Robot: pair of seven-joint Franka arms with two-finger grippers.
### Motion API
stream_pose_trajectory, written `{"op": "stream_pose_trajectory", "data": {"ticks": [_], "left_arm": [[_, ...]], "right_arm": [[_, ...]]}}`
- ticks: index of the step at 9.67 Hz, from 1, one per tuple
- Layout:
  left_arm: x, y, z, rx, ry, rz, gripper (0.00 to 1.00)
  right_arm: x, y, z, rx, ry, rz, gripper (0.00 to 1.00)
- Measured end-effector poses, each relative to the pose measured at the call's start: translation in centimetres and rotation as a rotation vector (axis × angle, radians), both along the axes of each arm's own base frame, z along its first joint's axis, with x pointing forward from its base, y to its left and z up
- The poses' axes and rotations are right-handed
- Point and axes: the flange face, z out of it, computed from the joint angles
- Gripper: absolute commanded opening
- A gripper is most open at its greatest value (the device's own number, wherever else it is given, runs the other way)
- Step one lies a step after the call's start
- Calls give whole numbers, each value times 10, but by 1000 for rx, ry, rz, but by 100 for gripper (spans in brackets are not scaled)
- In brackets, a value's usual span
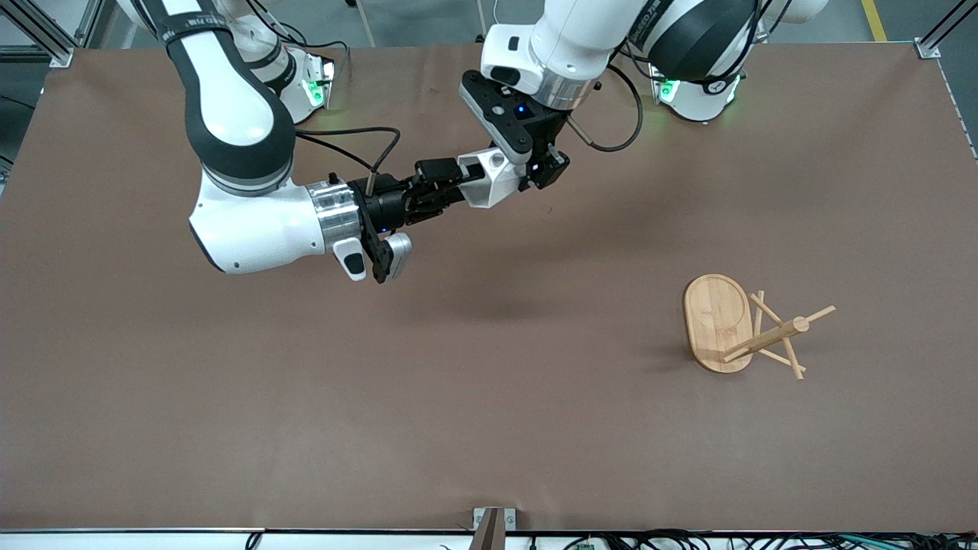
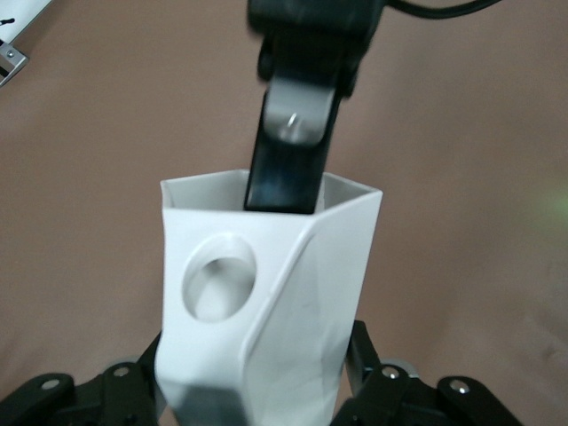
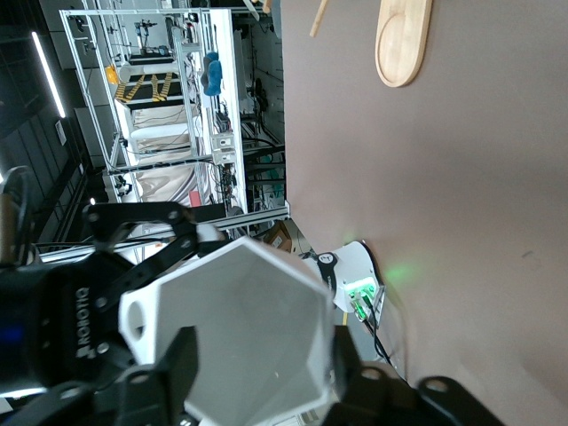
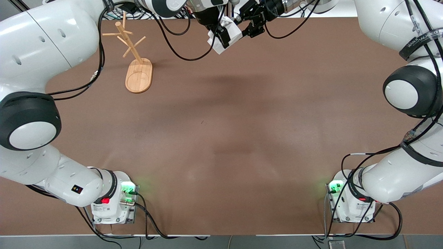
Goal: Hang cup on rack
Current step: 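Carry the cup toward the rack while the right gripper releases, withdraws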
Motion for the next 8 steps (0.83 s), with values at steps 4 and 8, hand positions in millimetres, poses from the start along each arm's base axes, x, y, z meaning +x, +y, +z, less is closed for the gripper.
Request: {"op": "stream_pose_trajectory", "data": {"ticks": [4,8], "left_arm": [[21,19,-6,1,24,98,0],[39,38,-19,32,64,326,0]], "right_arm": [[36,-64,-1,-326,-207,-70,100],[69,-206,19,-666,-349,-158,100]]}}
